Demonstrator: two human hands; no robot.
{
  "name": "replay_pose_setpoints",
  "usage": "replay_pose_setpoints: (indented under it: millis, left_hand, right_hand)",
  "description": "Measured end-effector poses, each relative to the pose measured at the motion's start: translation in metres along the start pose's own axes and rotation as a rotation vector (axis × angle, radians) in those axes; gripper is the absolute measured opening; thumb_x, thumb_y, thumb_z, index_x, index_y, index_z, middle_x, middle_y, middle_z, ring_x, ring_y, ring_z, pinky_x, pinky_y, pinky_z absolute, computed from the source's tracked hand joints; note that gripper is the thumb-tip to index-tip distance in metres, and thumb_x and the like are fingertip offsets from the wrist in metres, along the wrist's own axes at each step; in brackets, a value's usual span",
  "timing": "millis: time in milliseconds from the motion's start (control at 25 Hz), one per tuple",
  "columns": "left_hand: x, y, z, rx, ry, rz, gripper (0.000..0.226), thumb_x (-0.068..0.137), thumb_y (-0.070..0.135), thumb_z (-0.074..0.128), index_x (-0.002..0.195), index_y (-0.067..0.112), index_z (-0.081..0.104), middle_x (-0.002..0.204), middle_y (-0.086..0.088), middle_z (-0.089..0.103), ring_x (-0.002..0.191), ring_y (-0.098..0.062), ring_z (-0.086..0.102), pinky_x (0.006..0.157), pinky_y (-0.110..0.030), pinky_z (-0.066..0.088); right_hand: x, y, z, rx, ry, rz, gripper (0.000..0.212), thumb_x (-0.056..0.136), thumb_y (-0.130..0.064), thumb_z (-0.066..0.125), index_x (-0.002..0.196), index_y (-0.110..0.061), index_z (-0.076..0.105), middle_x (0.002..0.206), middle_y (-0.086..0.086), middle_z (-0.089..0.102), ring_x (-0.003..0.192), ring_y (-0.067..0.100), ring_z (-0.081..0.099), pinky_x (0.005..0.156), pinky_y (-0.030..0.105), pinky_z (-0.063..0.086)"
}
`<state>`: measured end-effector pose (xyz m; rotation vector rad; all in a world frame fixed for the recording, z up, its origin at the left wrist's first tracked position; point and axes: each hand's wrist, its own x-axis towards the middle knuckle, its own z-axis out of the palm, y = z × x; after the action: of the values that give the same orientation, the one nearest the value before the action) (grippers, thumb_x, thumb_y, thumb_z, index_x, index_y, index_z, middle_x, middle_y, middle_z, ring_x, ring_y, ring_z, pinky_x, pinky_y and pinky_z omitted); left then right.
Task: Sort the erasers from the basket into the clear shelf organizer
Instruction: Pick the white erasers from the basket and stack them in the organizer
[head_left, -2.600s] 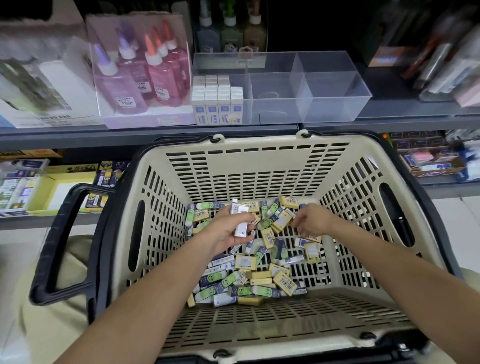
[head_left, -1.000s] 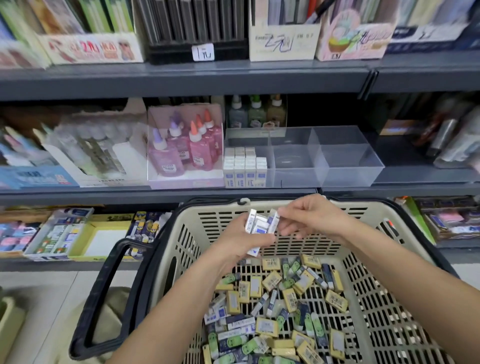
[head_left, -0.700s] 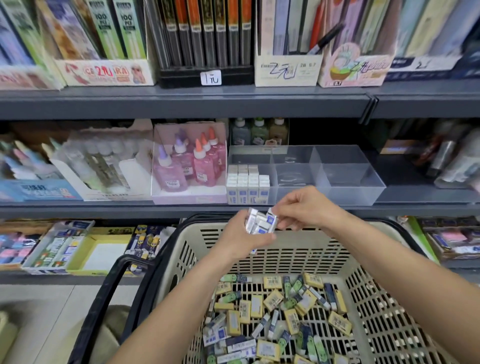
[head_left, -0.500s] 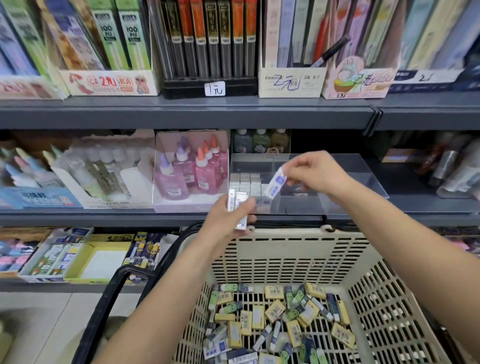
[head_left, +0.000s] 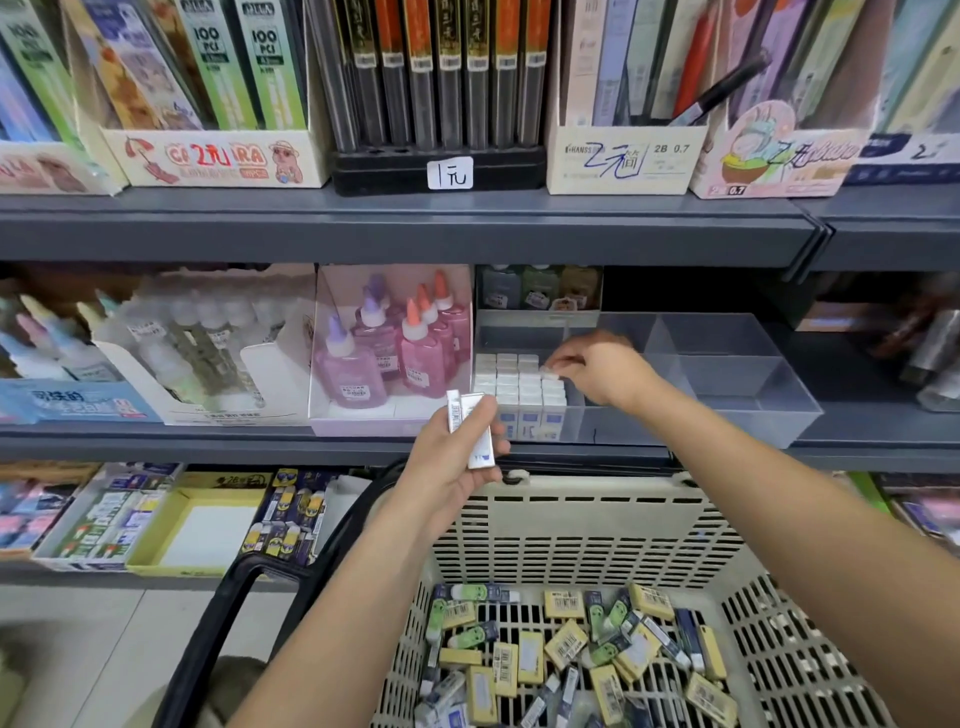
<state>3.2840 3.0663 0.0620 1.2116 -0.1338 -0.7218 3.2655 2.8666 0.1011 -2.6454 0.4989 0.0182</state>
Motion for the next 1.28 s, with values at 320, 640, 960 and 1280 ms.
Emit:
replay_pose_setpoints:
  millis: [320,640,960,1280]
  left_hand:
    - [-0.002,0.000,-0.001,-0.034,0.007,-0.025,0.021,0.086,0.029,0.062,0.098,0.013,0.059,0.070,0.000,0.066,0.059,-0.010,0.062,0.043,-0.021,0.046]
    - [-0.003,-0.001,0.000,-0.039,0.002,-0.023,0.021,0.086,0.029,0.061,0.099,0.012,0.059,0.072,-0.001,0.065,0.059,-0.010,0.061,0.041,-0.021,0.045]
    - [-0.003,-0.001,0.001,-0.019,0.004,-0.028,0.024,0.087,0.029,0.061,0.102,0.011,0.058,0.072,-0.001,0.065,0.060,-0.010,0.062,0.042,-0.022,0.045]
    - [-0.010,0.002,0.005,-0.097,-0.055,-0.072,0.017,0.094,0.013,0.045,0.100,0.004,0.057,0.080,-0.010,0.063,0.060,-0.015,0.064,0.045,-0.025,0.049]
  right_hand:
    - [0.011,-0.002,-0.011,-0.110,-0.075,0.019,0.023,0.095,-0.021,0.048,0.108,-0.020,0.067,0.122,-0.001,0.063,0.107,0.020,0.058,0.089,0.026,0.045]
    - [0.008,-0.009,-0.012,-0.112,-0.161,-0.020,0.026,0.096,-0.026,0.049,0.118,-0.019,0.060,0.120,0.000,0.059,0.067,0.011,0.057,0.060,0.020,0.043]
    - [0.006,0.000,-0.011,-0.065,-0.209,-0.044,0.024,0.097,-0.025,0.047,0.117,-0.021,0.058,0.108,-0.003,0.058,0.056,0.003,0.054,0.056,0.019,0.039]
    - [-0.021,-0.006,-0.001,0.134,0.151,-0.084,0.023,0.093,-0.028,0.052,0.114,-0.021,0.059,0.103,-0.007,0.064,0.090,0.009,0.054,0.079,0.023,0.043]
